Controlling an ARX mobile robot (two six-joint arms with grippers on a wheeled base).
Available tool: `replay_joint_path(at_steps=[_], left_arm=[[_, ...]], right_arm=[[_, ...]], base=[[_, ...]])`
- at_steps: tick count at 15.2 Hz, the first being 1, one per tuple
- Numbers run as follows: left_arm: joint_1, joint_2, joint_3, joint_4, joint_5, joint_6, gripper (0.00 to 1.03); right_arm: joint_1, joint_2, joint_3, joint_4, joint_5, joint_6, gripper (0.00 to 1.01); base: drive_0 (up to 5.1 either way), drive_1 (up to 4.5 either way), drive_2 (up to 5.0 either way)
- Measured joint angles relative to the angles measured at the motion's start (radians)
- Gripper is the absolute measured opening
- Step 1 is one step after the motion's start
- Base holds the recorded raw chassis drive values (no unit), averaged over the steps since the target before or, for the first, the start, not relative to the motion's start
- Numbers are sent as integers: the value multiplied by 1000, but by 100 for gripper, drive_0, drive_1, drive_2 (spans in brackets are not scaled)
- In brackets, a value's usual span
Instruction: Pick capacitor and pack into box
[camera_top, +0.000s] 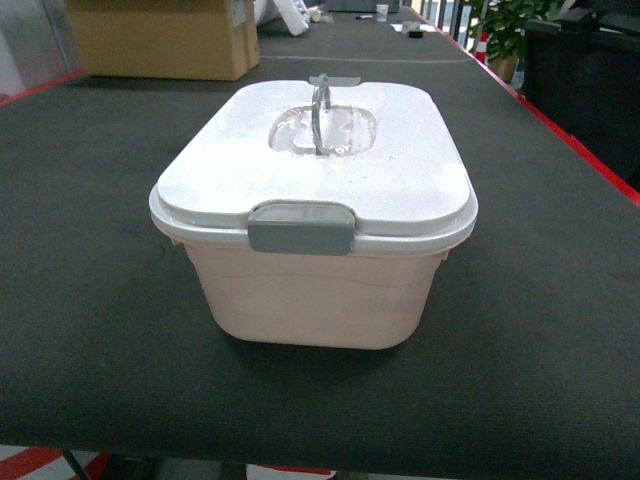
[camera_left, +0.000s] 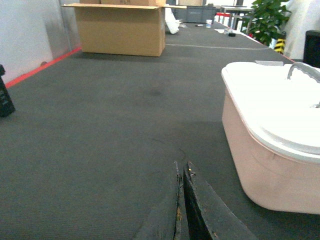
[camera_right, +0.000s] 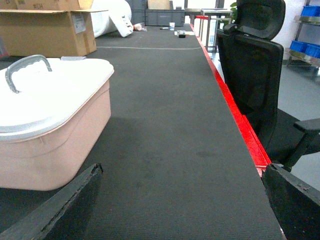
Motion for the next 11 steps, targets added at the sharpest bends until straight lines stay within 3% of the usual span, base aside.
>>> replay_joint_path(at_steps=[1, 2, 5, 6, 11], left_arm=[[-4, -32, -8, -26, 1, 0, 2], [-4, -46, -39, 23, 1, 0, 2], [-4, -166, -41, -105, 1, 0, 2], [-4, -268, -41, -211, 1, 0, 2], [-4, -303, -41, -239, 1, 0, 2]], right_arm=[[0, 0, 0, 0, 0, 0, 98], [0, 0, 0, 0, 0, 0, 98], [0, 0, 0, 0, 0, 0, 98], [0, 0, 0, 0, 0, 0, 98], [0, 0, 0, 0, 0, 0, 98]], base=[[0, 0, 0], [0, 0, 0], [0, 0, 0], [0, 0, 0], [0, 0, 0]])
